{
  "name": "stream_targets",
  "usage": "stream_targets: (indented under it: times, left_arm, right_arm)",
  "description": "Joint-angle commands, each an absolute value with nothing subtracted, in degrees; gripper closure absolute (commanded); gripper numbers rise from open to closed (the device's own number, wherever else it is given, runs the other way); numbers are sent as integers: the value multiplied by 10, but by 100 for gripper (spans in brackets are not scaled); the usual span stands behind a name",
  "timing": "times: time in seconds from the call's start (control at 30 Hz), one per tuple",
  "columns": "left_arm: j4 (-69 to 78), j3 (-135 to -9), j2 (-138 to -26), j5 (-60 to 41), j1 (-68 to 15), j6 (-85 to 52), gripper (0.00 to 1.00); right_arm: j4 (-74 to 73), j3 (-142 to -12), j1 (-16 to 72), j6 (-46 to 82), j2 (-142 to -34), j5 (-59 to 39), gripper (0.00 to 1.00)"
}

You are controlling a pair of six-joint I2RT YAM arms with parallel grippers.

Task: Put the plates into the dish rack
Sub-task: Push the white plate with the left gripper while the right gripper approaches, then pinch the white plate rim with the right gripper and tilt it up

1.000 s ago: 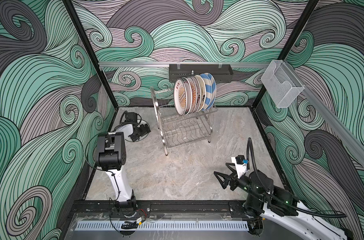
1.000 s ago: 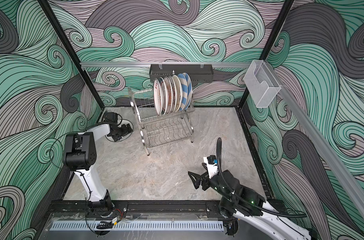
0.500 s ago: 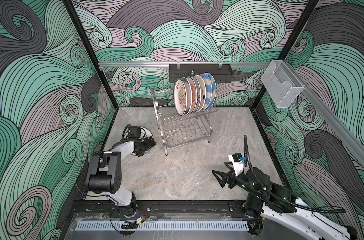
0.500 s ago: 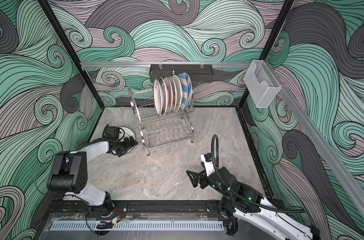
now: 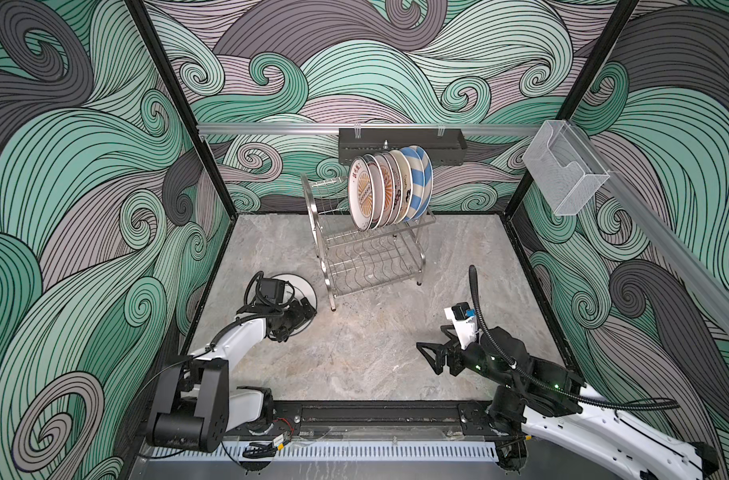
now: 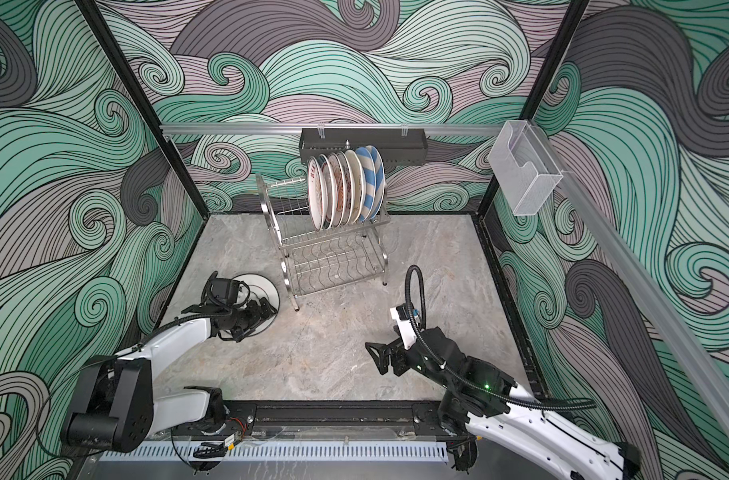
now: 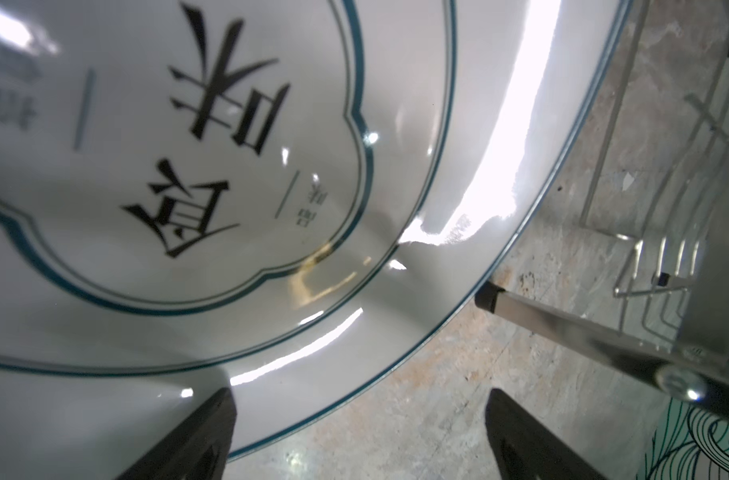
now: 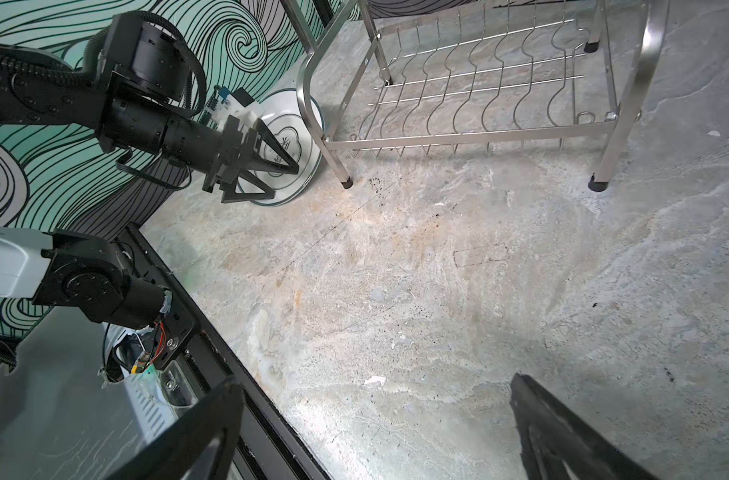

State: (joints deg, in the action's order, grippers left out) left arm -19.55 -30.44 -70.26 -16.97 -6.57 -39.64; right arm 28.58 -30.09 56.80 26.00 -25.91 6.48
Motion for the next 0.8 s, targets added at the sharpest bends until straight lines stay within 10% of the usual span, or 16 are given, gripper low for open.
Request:
stream_targets:
  times: [0.0, 0.77]
  left_arm:
    - [-250, -274, -679, -172, -95, -443, 3]
    - [-252, -211, -496, -170, -231, -550, 2]
  right_arm:
    - [263, -316, 561, 288, -271, 50, 0]
    - [-145, -267, 577, 456, -640, -76, 8]
